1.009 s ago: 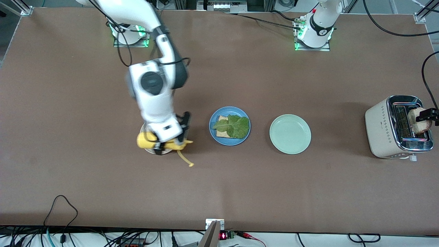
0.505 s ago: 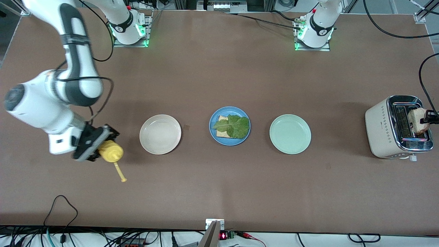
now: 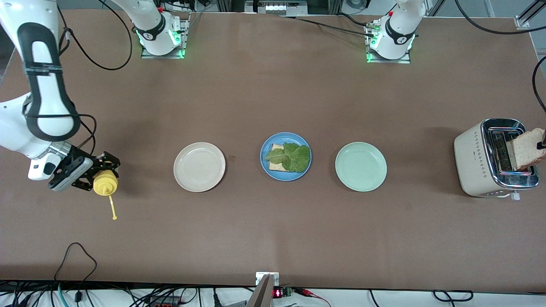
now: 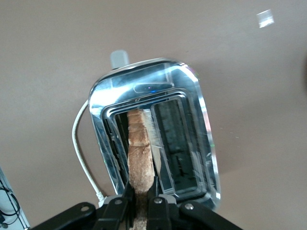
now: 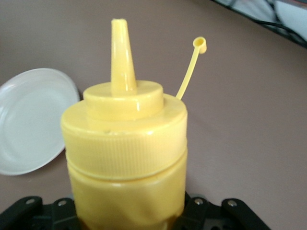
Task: Make sandwich in blue plate with both arms
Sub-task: 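Return the bottle to its spot with the right gripper while the left gripper lifts bread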
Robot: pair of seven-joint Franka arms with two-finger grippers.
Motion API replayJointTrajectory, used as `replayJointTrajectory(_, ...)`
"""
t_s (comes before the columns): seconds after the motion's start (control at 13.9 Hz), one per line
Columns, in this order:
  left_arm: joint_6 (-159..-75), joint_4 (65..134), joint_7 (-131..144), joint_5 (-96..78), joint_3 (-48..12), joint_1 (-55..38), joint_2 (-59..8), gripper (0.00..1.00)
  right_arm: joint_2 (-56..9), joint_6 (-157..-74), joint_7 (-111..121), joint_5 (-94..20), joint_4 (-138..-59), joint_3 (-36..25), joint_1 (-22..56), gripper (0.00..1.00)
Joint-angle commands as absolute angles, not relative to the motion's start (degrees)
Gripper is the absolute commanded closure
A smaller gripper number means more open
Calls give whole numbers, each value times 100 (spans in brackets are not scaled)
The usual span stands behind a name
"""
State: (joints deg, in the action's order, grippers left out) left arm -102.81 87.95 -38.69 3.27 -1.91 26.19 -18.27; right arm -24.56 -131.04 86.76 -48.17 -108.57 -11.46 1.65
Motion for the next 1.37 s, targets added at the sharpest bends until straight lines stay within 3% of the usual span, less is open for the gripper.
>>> replayJointTrajectory(0.0,-9776,8737,-3999,325,-491,2646,-1311,99,-2276,-11854,10164,-5282,-10925,-861,-438,100)
replayJointTrajectory(0.14,-9275,8404,-3973,325,-772,2646,-1274,99,-2276,-10824,11122,-5265,-10925,-861,-763,100)
replayJointTrajectory(0.29,-8844,8174,-3981,325,-1150,2646,-1274,99,-2285,-10390,12290,-5238,-10925,-861,-1018,100)
replayJointTrajectory(0.5,-7948,8025,-3920,273,-1860,2646,-1274,99,-2469,-10213,13760,-5264,-10951,-853,-1352,100)
replayJointTrajectory(0.94,-7409,8094,-2972,19,-3048,2619,-1494,99,-3462,-9739,14256,-6169,-10898,-221,-2415,100)
replayJointTrajectory(1.3,-7505,8095,-1987,-675,-3173,2198,-1933,99,-3700,-9791,14238,-6187,-10680,-9,-2777,100)
